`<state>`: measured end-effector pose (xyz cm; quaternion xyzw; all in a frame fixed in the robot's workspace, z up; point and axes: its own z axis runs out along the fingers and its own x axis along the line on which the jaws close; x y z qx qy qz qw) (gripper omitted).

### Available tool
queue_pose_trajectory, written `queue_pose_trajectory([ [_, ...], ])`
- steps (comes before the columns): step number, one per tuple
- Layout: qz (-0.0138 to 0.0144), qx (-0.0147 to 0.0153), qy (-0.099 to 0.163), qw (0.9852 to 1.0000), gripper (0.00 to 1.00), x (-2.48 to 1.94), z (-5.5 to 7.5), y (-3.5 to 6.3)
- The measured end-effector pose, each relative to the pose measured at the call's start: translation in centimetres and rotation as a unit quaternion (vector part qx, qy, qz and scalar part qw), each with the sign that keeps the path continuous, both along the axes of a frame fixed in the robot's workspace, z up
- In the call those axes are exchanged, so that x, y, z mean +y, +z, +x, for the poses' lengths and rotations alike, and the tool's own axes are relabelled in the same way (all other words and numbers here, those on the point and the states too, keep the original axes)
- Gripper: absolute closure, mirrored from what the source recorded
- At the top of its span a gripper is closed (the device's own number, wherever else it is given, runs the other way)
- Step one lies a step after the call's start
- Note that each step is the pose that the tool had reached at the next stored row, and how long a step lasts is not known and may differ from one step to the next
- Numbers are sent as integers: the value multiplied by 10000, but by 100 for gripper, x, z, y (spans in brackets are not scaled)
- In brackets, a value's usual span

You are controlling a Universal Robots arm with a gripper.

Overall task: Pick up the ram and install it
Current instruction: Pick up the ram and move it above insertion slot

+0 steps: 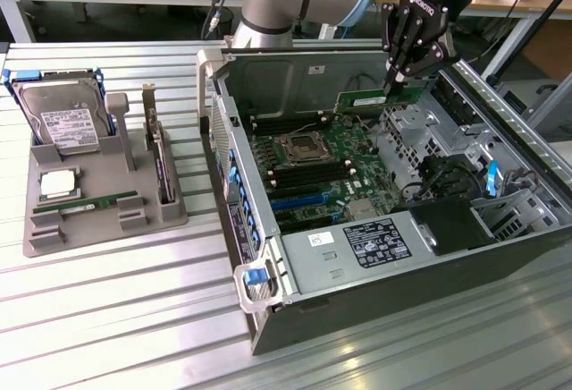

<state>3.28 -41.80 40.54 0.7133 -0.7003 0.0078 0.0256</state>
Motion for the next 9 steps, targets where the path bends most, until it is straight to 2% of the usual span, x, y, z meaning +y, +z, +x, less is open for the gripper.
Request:
queue_pose_trajectory([
  [9, -1, 0, 0, 10000, 88, 0, 116, 0],
])
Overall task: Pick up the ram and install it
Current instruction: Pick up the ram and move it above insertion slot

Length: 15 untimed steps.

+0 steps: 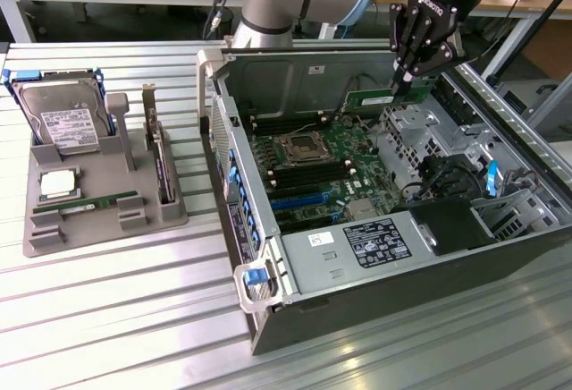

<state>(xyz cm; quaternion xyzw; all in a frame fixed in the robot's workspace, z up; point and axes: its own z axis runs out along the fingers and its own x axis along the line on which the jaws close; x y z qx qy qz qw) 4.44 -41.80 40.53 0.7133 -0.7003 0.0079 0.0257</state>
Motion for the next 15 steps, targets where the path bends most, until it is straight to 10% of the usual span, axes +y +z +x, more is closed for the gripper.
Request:
queue_pose_trajectory([
  [15, -10, 0, 0, 10000, 88, 24, 49, 0],
])
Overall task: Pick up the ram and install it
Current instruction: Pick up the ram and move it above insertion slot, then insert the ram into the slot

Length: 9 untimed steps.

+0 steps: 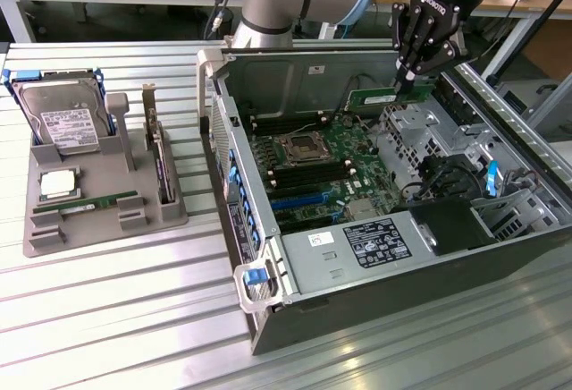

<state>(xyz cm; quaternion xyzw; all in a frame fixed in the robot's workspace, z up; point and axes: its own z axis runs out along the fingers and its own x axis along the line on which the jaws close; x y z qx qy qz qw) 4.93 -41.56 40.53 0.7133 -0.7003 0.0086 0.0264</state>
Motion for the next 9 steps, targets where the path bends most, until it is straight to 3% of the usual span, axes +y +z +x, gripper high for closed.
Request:
queue_pose_trajectory([
  [9, 0, 0, 0, 10000, 88, 0, 0, -25],
])
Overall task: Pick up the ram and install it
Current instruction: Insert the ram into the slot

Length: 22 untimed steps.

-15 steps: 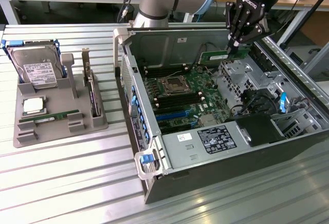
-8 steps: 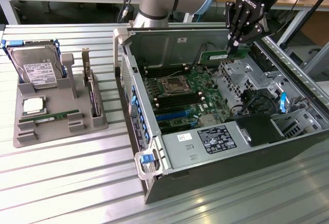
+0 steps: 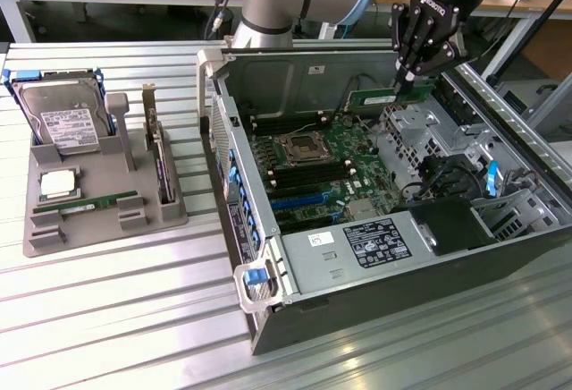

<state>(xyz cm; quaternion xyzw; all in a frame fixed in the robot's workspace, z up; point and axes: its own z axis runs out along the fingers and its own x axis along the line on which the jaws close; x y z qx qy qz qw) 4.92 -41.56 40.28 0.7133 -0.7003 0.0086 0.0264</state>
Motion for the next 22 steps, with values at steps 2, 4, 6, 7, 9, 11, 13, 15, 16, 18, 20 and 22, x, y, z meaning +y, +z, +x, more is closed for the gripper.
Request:
queue_pose_trajectory([
  [2, 0, 0, 0, 10000, 88, 0, 0, -24],
  [4, 0, 0, 0, 10000, 88, 0, 0, -45],
  [6, 0, 0, 0, 10000, 88, 0, 0, -70],
  [7, 0, 0, 0, 10000, 88, 0, 0, -82],
  [9, 0, 0, 0, 10000, 88, 0, 0, -107],
  [11, -1, 0, 0, 10000, 88, 0, 0, -130],
  [13, 0, 0, 0, 10000, 88, 0, 0, -144],
  [15, 0, 0, 0, 10000, 88, 0, 0, -152],
  [16, 0, 0, 0, 10000, 88, 0, 0, -156],
  [18, 0, 0, 0, 10000, 88, 0, 0, -168],
  [20, 0, 0, 0, 10000, 88, 0, 0, -181],
  [22, 0, 0, 0, 10000, 88, 0, 0, -197],
])
